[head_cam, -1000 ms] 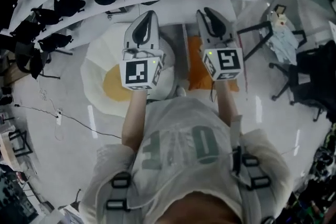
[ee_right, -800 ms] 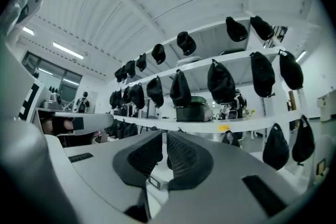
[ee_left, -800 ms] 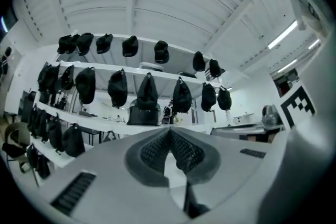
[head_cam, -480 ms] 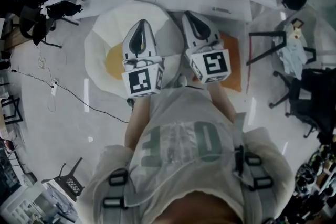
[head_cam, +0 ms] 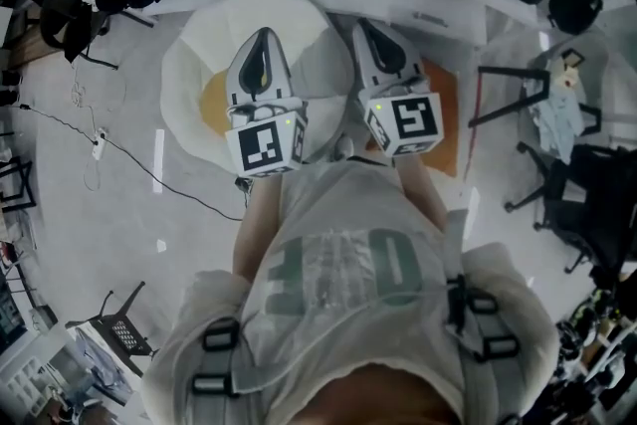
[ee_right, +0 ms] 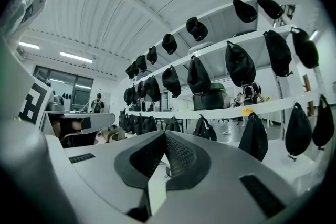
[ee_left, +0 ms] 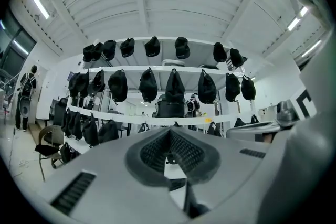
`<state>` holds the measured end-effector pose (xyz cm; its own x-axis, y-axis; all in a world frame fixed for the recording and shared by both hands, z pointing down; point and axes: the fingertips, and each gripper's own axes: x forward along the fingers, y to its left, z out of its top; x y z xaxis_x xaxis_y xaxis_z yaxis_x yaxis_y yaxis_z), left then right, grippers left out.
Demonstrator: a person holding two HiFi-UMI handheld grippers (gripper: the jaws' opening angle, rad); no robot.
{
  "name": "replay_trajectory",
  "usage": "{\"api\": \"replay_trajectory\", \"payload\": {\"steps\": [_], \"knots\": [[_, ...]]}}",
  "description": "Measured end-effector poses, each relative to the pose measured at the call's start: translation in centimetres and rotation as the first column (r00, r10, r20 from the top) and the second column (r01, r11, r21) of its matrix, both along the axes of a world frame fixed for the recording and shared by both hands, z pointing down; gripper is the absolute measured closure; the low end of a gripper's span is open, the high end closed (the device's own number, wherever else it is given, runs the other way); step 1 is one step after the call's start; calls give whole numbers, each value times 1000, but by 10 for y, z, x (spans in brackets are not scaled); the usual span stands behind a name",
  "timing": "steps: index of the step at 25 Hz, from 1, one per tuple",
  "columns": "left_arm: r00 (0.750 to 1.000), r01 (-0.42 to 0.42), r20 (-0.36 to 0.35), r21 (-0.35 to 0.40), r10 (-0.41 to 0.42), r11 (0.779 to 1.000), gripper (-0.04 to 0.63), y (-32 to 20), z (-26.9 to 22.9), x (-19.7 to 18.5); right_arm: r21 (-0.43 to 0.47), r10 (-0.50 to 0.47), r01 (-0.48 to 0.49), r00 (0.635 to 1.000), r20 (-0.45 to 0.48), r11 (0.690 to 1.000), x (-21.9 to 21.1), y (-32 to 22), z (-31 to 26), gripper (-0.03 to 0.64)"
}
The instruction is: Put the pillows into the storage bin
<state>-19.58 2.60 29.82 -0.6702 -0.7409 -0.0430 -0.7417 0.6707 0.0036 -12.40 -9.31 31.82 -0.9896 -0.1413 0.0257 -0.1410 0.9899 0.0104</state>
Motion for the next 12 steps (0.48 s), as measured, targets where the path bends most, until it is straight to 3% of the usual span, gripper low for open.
{"api": "replay_trajectory", "payload": {"steps": [12], "knots": [[1000,-15,-19,-14,15,1000,588,-5,10,6,8,-33,33,999,8,999,1,6,-3,607]]}}
